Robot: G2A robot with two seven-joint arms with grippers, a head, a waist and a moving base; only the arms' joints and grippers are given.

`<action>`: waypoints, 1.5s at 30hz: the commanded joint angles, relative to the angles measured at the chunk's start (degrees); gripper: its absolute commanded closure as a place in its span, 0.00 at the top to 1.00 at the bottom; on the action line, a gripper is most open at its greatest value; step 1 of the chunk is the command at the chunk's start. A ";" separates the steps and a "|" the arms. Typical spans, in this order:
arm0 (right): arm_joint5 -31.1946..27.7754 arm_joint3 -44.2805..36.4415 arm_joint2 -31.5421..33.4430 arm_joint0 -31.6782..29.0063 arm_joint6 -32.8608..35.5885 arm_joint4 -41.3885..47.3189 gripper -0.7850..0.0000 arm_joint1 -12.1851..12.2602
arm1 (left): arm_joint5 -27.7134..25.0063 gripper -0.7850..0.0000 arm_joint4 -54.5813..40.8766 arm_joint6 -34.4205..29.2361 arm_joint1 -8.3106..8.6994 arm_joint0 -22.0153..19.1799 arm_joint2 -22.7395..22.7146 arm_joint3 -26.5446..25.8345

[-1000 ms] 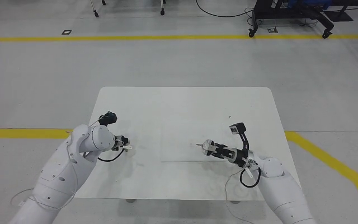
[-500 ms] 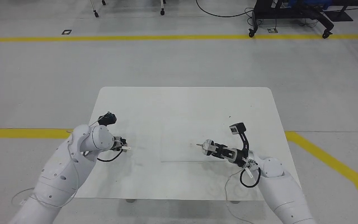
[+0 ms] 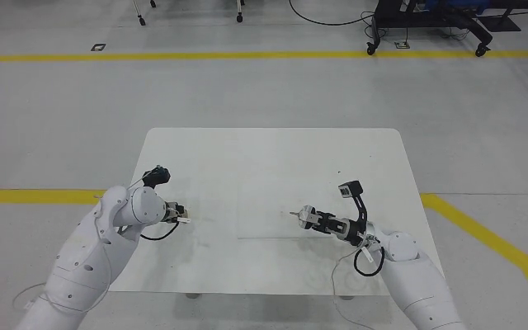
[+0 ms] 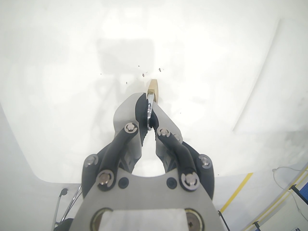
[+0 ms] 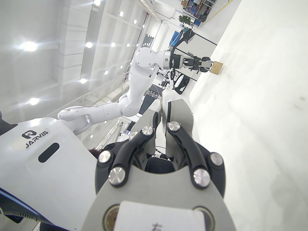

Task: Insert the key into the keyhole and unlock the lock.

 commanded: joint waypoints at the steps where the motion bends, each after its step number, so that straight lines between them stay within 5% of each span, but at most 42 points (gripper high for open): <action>1: 0.00 0.00 0.00 0.00 0.00 0.00 0.00 0.00 | -0.04 0.00 0.38 -0.16 -0.03 0.11 0.08 0.04; 7: 0.00 0.00 0.00 0.00 0.00 0.00 0.00 0.00 | -4.01 0.00 -2.69 3.63 -0.13 1.13 -1.60 -2.45; 13: 0.00 0.00 0.00 0.00 0.00 0.00 0.00 0.00 | -24.28 0.00 -24.96 10.02 0.61 7.24 -11.64 -4.81; 19: 0.00 0.00 0.00 0.00 0.00 0.00 0.00 0.00 | -39.77 0.00 -50.40 1.62 -0.05 6.80 -13.59 5.83; 22: 0.00 0.00 0.00 0.00 0.00 0.00 0.00 0.00 | -41.09 0.00 -57.86 -3.82 -1.09 3.73 -10.48 11.61; 34: 0.99 -2.82 -0.85 -0.66 -2.73 -0.69 0.00 -0.24 | -42.13 0.00 -61.88 0.32 -1.66 6.05 -9.36 8.77; 40: -0.56 -4.75 -1.93 1.12 -15.08 -4.00 0.00 -1.35 | -46.89 0.00 -70.25 0.79 -4.55 3.21 -1.72 10.20; 45: 0.48 -6.51 -3.29 1.02 -22.51 -7.04 0.00 -2.11 | -41.67 0.00 -87.24 -11.12 -7.64 -0.83 4.78 17.82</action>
